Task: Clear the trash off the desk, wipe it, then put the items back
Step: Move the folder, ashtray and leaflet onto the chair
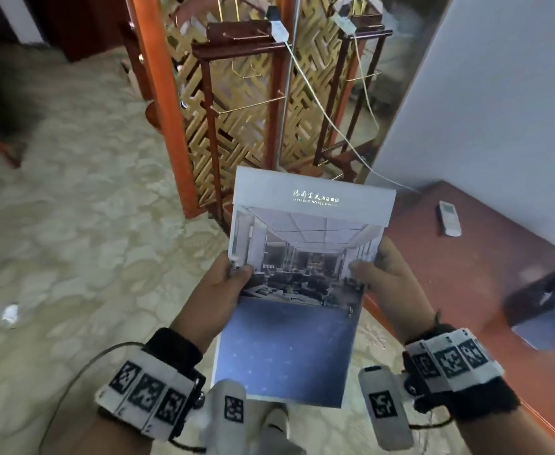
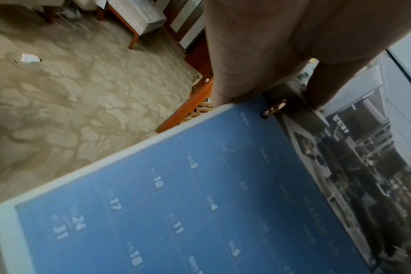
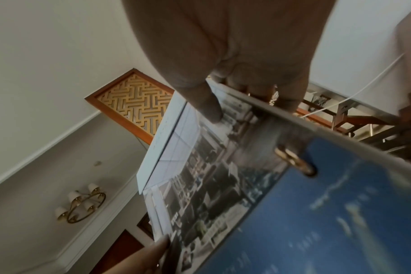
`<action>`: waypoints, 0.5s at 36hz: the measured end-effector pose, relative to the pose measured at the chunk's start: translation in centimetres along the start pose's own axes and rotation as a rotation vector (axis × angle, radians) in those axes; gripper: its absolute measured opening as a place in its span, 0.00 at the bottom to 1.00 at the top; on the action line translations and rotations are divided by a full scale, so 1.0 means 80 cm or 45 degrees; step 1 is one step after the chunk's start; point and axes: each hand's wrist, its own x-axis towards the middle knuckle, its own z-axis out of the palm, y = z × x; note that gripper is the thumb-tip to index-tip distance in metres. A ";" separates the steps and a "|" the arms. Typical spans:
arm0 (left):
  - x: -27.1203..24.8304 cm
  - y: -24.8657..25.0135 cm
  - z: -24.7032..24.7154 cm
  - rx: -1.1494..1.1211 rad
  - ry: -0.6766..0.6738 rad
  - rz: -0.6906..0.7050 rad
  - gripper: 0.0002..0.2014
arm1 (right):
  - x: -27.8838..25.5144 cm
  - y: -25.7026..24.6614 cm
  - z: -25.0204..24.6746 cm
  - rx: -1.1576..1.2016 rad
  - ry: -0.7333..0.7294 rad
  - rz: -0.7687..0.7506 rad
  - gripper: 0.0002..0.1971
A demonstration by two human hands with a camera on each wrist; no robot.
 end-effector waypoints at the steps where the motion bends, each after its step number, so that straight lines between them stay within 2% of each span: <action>1: 0.008 -0.001 -0.008 0.013 0.019 -0.002 0.11 | 0.012 0.002 0.004 -0.016 -0.023 -0.004 0.18; 2: 0.016 -0.001 -0.016 0.033 0.035 0.012 0.10 | 0.024 0.006 0.008 -0.024 -0.036 -0.012 0.18; 6: 0.043 0.004 -0.046 0.110 0.099 0.063 0.17 | 0.073 0.014 0.029 -0.138 -0.109 -0.161 0.17; 9: 0.057 0.010 -0.070 0.147 0.152 0.081 0.20 | 0.107 0.021 0.045 -0.153 -0.170 -0.192 0.17; 11: 0.065 0.010 -0.087 0.173 0.189 0.076 0.14 | 0.126 0.024 0.057 -0.175 -0.212 -0.206 0.16; 14: 0.083 0.006 -0.109 0.211 0.259 0.081 0.06 | 0.151 0.027 0.075 -0.226 -0.276 -0.246 0.24; 18: 0.114 0.017 -0.127 0.195 0.269 0.093 0.06 | 0.183 0.032 0.090 -0.229 -0.278 -0.256 0.29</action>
